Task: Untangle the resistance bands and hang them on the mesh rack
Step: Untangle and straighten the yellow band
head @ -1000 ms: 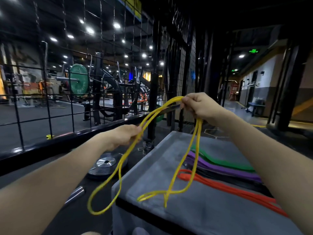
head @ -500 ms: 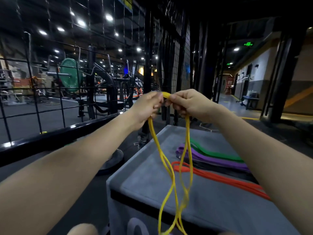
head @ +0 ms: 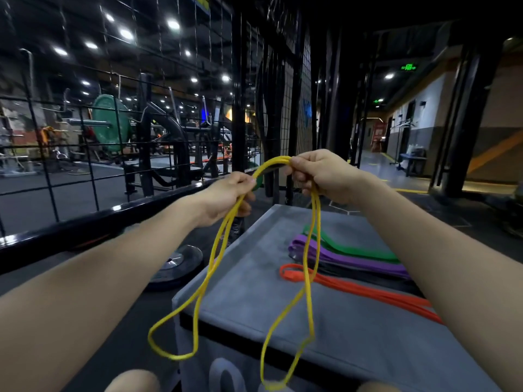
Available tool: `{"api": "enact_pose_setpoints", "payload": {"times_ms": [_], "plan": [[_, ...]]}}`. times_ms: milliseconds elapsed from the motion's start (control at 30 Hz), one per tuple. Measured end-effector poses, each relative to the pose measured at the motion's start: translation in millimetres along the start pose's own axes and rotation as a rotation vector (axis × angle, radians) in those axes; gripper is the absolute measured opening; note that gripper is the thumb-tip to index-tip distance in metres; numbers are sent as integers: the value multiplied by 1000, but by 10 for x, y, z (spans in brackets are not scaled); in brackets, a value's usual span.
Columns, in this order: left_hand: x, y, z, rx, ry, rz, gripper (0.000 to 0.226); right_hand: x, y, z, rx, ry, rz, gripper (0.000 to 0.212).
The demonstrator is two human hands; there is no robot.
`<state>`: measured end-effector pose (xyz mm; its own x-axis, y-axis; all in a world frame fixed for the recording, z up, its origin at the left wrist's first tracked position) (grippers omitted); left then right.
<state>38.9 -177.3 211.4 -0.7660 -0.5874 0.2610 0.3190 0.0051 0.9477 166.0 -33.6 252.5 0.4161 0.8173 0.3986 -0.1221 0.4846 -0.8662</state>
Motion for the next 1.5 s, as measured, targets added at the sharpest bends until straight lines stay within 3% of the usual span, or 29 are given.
{"api": "enact_pose_setpoints", "payload": {"times_ms": [100, 300, 533, 733, 967, 1133, 1300, 1500], "plan": [[-108, 16, 32, -85, -58, 51, 24, 4, 7, 21, -2, -7, 65, 34], [-241, 76, 164, -229, -107, -70, 24, -89, 71, 35, 17, -31, 37, 32], [-171, 30, 260, -253, 1, 30, 32, -157, 61, -11, -33, -71, -12, 35], [-152, 105, 292, -259, 14, 84, 31, -223, 4, 86, 98, 96, -320, 16], [-96, 121, 283, -256, 20, 86, 35, -274, -85, 158, 241, 214, -778, 19], [-102, 87, 237, -276, 72, 101, 34, -304, -44, 184, 206, 236, -617, 18], [-154, 86, 227, -330, 171, 25, 23, -355, -35, 190, 225, 398, -451, 21], [-282, -35, 206, -319, 103, -70, 15, -319, 101, 247, 109, 496, -131, 18]]}}
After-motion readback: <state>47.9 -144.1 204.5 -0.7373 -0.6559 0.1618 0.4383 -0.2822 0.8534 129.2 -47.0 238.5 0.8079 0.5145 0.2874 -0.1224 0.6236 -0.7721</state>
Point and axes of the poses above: each hand's wrist, its own z-axis towards the middle knuckle, its own x-axis out of the back of the hand, y = z × x, the point moved 1 cm from there along z, towards the middle knuckle, and after that the axes turned 1 degree about -y, right-handed, at the moved point
